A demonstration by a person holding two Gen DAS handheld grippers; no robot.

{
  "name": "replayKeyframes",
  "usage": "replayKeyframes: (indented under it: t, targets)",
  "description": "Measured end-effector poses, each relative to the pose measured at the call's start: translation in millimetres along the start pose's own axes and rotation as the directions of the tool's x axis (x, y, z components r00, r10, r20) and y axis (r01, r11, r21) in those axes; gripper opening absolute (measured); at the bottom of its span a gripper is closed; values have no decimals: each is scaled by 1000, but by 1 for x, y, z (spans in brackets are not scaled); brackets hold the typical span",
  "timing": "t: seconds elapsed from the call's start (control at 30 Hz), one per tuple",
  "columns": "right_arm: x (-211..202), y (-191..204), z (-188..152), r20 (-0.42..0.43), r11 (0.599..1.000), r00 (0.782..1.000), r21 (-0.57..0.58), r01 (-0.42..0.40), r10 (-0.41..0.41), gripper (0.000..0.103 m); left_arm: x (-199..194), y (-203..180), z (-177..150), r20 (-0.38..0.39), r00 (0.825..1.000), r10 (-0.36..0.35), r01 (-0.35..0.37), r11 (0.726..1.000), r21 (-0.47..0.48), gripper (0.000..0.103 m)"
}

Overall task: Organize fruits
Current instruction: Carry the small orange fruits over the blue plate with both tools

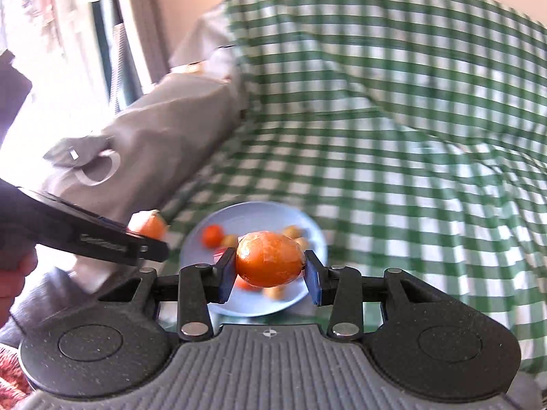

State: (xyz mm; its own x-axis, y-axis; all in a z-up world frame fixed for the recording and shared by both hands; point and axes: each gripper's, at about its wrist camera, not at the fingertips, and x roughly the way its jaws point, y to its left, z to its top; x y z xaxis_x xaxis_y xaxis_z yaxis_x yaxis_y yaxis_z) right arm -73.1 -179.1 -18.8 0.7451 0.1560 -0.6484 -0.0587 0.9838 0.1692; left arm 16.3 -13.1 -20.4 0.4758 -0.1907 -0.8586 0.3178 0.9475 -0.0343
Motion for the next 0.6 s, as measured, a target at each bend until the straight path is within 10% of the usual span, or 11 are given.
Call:
replayKeyframes:
  t: [0.6]
  targets:
    - [-23,41,-4,31,992,999,-118,37,-33,43,-21,17,-17,67,997,-42,46,997,-57,39]
